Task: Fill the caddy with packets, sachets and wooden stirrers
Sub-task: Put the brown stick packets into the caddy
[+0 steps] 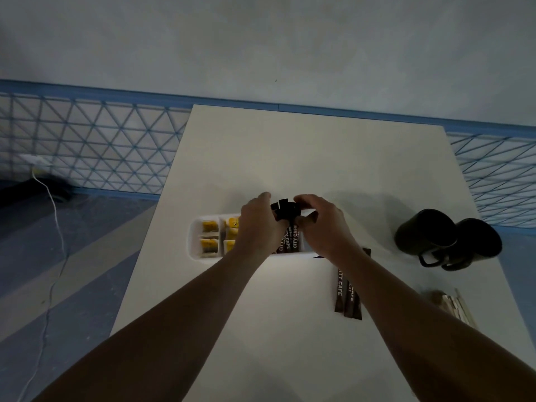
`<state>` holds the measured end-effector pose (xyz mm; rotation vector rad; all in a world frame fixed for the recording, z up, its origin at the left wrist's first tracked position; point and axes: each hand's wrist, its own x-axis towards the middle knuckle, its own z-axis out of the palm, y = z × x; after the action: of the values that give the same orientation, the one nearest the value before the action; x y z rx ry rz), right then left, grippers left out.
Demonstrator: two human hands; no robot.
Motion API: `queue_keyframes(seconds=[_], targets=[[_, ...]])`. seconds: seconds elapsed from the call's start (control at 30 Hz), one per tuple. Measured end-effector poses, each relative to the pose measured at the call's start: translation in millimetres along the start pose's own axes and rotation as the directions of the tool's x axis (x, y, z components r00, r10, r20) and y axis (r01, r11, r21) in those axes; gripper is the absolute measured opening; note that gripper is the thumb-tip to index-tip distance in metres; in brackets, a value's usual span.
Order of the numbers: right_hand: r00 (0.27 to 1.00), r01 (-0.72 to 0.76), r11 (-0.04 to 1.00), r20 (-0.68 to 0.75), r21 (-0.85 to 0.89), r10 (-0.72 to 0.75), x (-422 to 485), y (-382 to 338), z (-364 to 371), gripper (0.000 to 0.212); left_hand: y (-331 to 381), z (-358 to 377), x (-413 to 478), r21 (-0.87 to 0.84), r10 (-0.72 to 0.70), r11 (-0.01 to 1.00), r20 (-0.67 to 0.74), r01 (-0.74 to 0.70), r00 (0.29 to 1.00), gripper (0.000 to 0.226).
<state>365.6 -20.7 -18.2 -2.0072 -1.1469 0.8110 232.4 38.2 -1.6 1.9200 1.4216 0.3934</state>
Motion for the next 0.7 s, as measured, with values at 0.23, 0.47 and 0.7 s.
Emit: queue_keyframes(seconds=[0.23, 0.47, 0.7], targets=[[0.999, 0.012, 0.998, -0.039, 0.055, -0.01, 1.6, 1.7, 2.0, 0.026, 3.4, -5.8, 3.6, 0.062, 0.067, 0.996, 0.039, -0.069, 0.997, 0.024], [0.998, -0.024, 0.999, -0.057, -0.023, 0.023, -1.3, 6.3, -2.1, 0.03, -1.4, -4.5, 2.1, 0.028, 0.025, 0.999, 0.001, -0.025, 1.0, 0.039], [0.992, -0.035, 0.999, -0.119, -0.011, 0.034, -12.3, 8.8, -17.8, 0.029, 11.2, -5.7, -6.8, -0.05, 0.021, 0.998, -0.079, -0.025, 0.997, 0.036]])
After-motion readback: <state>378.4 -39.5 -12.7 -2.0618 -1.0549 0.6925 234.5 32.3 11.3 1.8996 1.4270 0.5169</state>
